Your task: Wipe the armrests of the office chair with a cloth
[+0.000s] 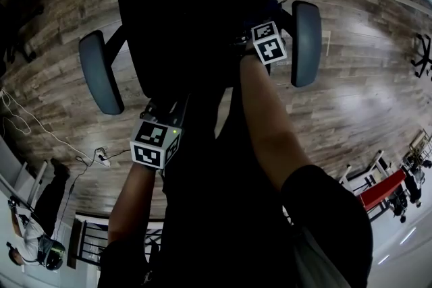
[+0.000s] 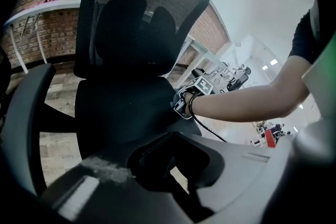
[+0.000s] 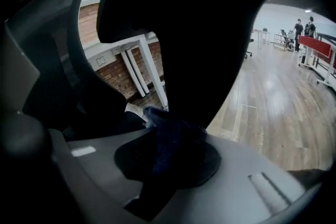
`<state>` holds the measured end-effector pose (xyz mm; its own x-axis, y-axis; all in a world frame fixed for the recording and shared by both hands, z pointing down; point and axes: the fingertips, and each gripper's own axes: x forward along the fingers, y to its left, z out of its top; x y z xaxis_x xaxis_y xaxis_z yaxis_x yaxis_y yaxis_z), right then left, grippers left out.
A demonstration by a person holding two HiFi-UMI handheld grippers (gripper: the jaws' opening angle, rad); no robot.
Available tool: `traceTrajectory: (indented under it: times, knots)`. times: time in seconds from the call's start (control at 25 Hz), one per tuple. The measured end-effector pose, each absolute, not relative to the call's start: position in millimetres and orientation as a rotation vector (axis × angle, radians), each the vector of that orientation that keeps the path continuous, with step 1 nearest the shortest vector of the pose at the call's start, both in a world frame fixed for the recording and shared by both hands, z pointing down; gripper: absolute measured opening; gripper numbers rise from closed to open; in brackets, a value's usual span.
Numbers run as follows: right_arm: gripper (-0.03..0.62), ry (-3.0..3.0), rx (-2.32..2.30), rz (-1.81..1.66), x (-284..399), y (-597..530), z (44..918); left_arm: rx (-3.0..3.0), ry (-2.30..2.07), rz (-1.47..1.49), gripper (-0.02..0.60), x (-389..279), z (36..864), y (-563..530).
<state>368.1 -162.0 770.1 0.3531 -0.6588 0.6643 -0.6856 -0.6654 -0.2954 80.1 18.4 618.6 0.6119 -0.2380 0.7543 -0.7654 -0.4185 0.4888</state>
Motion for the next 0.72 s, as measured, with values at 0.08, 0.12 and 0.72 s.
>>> traceTrajectory:
  times: [0.08, 0.12, 0.72]
  knots:
    - [0.067, -1.236, 2.598, 1.271, 371, -153, 765, 1.963, -0.790, 0.752, 0.006, 83, 614, 18]
    - [0.067, -1.210, 2.628, 1.291, 373, -147, 761, 1.969, -0.785, 0.752, 0.006, 85, 611, 17]
    - [0.067, -1.626, 2.453, 1.243, 332, -120, 672, 2.055, -0.787, 0.729, 0.006, 107, 567, -17]
